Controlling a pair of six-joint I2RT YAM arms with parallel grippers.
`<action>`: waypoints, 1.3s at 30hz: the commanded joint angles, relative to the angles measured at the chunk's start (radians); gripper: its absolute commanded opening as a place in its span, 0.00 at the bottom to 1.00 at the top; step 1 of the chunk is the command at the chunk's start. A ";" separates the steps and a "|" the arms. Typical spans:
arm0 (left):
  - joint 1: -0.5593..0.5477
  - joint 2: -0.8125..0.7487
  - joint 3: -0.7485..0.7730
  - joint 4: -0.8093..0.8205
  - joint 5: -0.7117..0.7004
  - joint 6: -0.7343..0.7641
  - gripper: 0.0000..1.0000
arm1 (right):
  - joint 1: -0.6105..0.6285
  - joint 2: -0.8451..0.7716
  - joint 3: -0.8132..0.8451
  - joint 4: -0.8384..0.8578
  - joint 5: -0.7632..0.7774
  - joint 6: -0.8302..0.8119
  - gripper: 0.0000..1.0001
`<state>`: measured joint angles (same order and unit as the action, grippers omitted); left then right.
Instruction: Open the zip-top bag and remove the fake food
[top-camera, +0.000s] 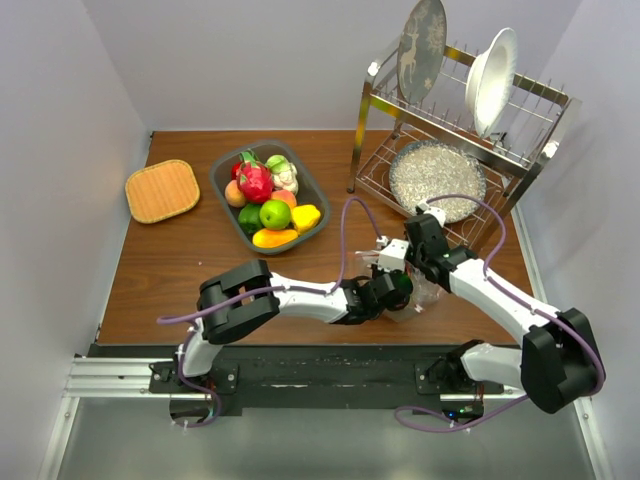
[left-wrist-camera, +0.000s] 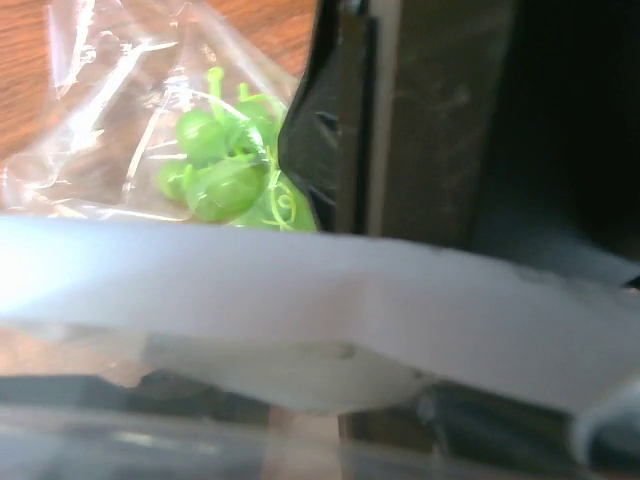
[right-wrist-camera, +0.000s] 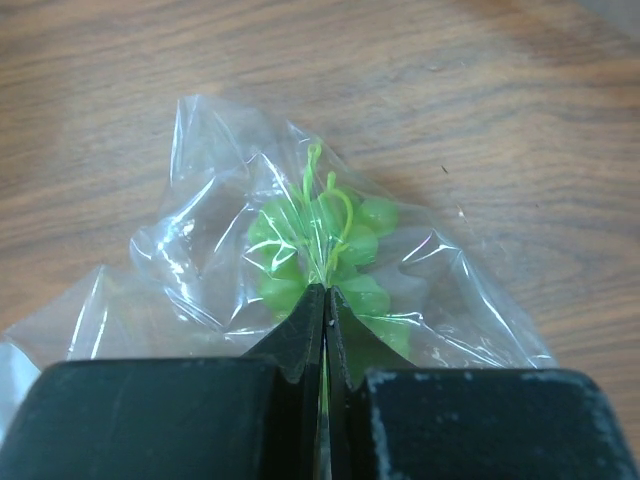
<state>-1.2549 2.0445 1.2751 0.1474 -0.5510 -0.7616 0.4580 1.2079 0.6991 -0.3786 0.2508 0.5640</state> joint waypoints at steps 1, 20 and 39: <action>0.054 0.003 -0.043 0.000 -0.075 0.010 0.32 | 0.015 -0.036 0.051 -0.137 -0.021 -0.032 0.04; 0.066 -0.122 -0.226 0.188 0.025 0.007 0.62 | -0.056 -0.032 -0.027 -0.082 0.039 -0.042 0.04; 0.098 -0.092 -0.200 0.239 0.092 0.076 0.89 | -0.062 0.168 -0.058 0.058 -0.269 -0.085 0.00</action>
<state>-1.1770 1.9686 1.0489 0.3618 -0.4488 -0.7124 0.3794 1.3586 0.6628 -0.3794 0.1497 0.5030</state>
